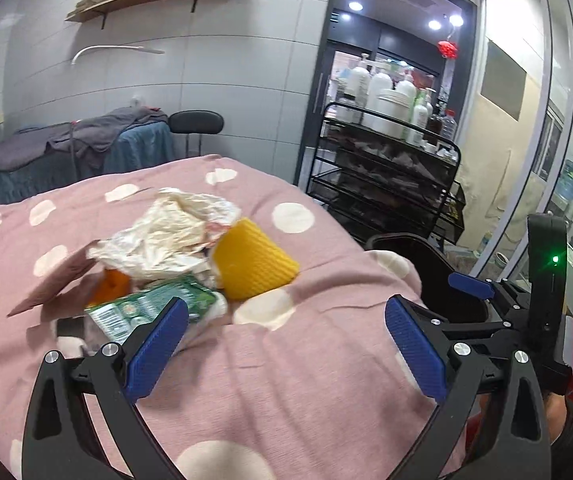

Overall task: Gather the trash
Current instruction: 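Move both tools back over the trash pile on the bedspread, then grasp the pink snack wrapper with left tool while right tool grasps crumpled white paper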

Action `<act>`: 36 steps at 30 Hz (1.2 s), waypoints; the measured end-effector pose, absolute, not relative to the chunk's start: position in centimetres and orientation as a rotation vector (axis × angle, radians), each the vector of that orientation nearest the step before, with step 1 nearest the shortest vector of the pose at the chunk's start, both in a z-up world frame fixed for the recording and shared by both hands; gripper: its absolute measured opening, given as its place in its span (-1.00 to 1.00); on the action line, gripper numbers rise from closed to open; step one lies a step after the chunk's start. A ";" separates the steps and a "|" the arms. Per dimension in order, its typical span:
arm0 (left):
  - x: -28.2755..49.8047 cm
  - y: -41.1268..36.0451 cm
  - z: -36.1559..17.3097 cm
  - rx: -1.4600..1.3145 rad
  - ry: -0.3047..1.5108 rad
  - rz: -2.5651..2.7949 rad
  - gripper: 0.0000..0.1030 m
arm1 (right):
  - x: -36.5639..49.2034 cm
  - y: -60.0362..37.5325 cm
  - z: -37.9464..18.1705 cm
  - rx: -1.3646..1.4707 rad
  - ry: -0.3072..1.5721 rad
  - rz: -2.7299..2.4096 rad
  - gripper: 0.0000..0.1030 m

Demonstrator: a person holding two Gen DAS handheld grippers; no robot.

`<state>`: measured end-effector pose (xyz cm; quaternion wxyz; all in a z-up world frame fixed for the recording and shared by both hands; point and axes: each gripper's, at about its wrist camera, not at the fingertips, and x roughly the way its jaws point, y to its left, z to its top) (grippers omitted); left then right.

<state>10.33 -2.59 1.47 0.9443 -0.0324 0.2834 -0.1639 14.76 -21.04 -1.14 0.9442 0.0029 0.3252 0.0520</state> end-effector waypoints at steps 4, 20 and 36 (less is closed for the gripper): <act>9.9 0.1 1.2 -0.072 0.576 -0.280 0.89 | 15.1 -18.7 -0.6 -0.016 0.659 0.167 0.90; 12.0 12.6 -1.9 -0.049 0.684 -0.045 0.47 | 18.6 -8.6 1.1 -0.036 0.718 0.473 0.90; 19.0 11.9 -3.6 0.118 0.769 -0.028 0.21 | 20.0 -6.4 0.9 -0.067 0.752 0.496 0.90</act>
